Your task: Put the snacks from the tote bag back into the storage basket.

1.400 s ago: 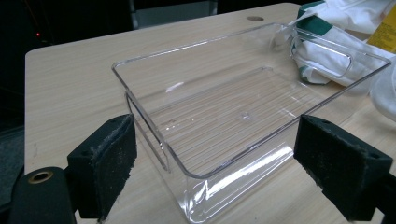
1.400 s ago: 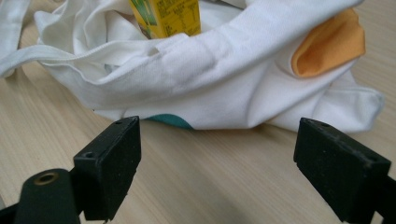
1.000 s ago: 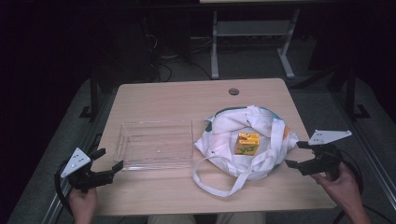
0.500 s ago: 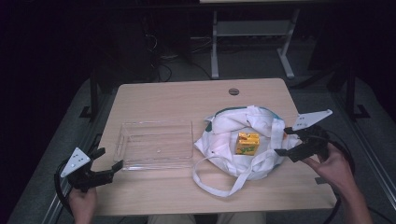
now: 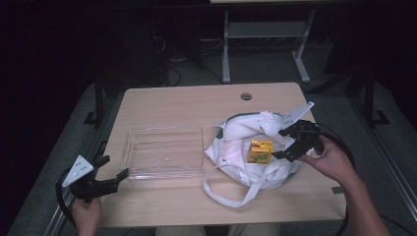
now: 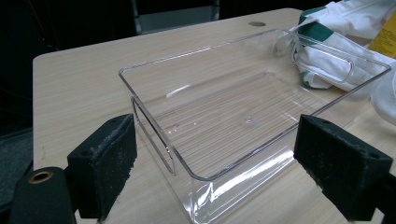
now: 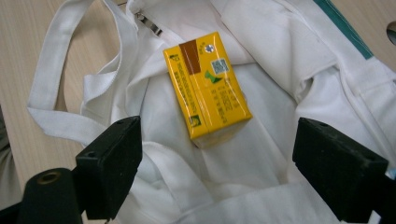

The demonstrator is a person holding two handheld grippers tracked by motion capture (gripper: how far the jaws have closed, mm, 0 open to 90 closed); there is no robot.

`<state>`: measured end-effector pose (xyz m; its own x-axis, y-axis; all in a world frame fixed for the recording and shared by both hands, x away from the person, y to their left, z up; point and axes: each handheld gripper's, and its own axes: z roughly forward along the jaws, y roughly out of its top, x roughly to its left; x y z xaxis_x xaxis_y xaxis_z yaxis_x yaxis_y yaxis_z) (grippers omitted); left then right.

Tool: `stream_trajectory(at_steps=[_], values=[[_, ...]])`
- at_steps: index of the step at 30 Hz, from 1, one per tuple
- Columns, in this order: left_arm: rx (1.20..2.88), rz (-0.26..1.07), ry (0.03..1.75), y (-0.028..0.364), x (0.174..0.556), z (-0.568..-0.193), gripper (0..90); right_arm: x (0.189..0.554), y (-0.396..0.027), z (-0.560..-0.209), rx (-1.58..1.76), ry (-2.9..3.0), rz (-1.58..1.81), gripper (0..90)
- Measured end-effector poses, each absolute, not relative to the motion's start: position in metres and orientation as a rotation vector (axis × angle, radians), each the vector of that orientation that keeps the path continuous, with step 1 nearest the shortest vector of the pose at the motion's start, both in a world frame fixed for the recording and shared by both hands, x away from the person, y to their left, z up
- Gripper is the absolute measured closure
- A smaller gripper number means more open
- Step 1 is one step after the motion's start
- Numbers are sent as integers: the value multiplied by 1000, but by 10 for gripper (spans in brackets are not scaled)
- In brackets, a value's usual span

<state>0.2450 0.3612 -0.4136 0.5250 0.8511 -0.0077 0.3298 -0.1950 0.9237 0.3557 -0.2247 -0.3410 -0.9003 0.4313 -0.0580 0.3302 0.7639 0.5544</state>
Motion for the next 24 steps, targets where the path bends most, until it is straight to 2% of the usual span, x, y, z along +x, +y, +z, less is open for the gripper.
stream_trajectory(at_steps=[15,24], values=[[1736,627,1004,364,245,-414,128,376,-187,-346,452,2879,688,216],[1732,633,1006,366,245,-414,128,381,-174,-356,381,2924,607,293]])
